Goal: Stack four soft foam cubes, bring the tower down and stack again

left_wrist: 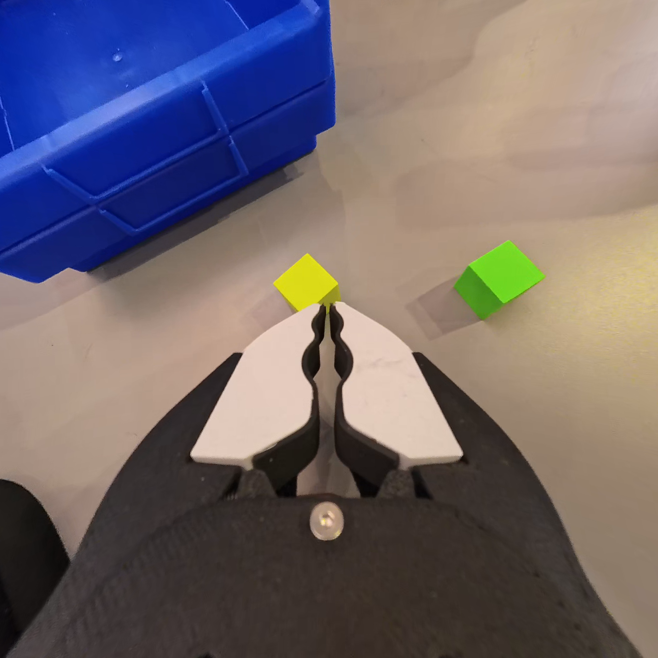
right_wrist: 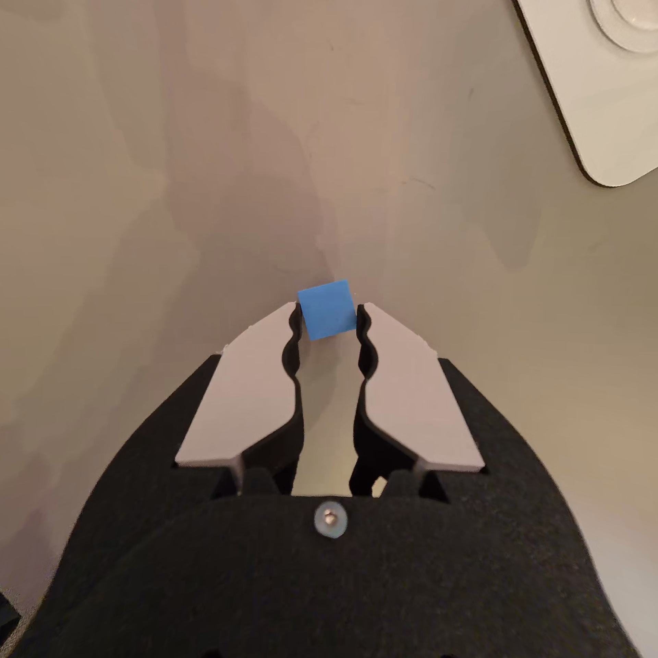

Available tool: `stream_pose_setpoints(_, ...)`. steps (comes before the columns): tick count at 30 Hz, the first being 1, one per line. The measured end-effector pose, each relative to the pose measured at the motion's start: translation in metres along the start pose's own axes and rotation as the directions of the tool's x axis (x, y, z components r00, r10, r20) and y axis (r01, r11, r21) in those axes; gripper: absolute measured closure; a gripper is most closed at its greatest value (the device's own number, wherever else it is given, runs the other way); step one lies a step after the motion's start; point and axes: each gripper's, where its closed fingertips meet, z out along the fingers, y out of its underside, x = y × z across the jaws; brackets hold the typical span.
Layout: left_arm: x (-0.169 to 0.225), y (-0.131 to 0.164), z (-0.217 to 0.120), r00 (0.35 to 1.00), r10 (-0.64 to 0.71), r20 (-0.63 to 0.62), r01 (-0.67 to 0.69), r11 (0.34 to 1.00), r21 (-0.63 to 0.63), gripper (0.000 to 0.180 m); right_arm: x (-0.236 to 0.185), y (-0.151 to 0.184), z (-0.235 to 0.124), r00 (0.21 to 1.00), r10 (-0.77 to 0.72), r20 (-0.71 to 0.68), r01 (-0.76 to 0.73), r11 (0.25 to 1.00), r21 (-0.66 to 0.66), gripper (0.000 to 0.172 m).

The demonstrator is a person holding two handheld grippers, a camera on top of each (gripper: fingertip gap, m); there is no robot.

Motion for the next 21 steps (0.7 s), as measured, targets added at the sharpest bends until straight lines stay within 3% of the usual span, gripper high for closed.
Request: stream_pose_setpoints(21,0.0012,0.0009,0.0023,1.000,0.002,-0.001,-0.002,1.000,-0.006,0.178,0.0019,0.0030,0.0095,0.999,-0.007,0.031,0.007,1.000,-0.013,0.143)
